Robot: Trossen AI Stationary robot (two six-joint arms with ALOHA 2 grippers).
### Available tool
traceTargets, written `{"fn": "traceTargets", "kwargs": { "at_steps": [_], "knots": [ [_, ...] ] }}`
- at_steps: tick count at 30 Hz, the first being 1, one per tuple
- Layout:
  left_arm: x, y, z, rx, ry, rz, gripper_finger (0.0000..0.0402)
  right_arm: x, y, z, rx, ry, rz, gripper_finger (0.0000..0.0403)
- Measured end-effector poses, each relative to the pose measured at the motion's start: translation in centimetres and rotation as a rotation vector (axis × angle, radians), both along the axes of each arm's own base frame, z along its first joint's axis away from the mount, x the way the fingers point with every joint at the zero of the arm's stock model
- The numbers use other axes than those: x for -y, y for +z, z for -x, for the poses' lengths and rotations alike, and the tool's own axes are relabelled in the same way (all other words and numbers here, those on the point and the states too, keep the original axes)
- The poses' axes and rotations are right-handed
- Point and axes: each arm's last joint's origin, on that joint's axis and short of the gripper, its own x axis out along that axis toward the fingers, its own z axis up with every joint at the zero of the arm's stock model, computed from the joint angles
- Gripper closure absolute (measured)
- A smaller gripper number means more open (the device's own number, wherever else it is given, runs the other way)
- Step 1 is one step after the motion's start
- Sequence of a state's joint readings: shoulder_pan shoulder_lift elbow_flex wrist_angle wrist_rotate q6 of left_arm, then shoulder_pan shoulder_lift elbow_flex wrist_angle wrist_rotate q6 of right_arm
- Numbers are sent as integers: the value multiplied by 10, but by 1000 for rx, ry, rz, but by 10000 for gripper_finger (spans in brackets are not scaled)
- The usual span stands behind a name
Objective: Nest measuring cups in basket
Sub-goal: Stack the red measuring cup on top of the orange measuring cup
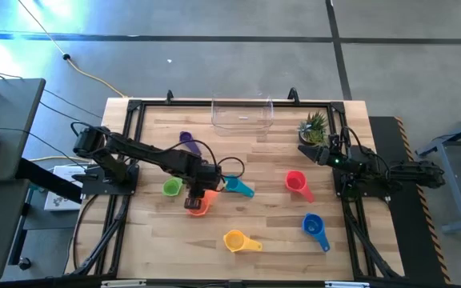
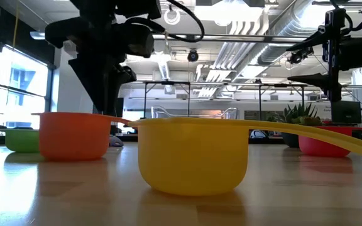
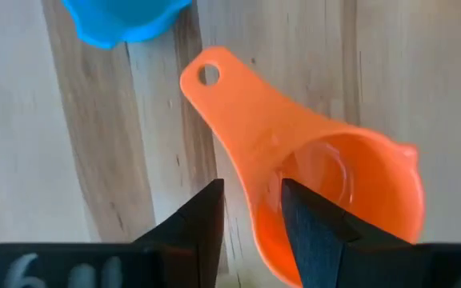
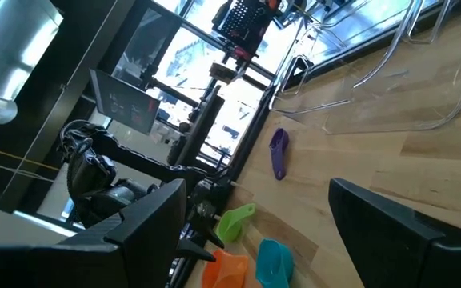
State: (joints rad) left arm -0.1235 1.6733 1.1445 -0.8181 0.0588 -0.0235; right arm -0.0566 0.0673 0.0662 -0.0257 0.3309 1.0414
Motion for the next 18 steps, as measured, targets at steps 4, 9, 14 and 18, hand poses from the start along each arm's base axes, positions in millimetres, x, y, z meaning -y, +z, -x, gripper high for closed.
{"fn": "traceTargets", "kwargs": {
  "at_steps": [4,9,14,18],
  "knots": [
    [0,11,-1,-26,21,-18,284,0,4,0,33,1,33,105],
    [-1,25,-1,-54,31,-42,284,0,15,1,117,0,110,105],
    [-2,40,-1,-80,76,-67,284,0,22,2,166,-5,169,105],
    [-7,52,-3,-76,188,-73,284,0,30,2,165,-7,189,105]
  ]
}}
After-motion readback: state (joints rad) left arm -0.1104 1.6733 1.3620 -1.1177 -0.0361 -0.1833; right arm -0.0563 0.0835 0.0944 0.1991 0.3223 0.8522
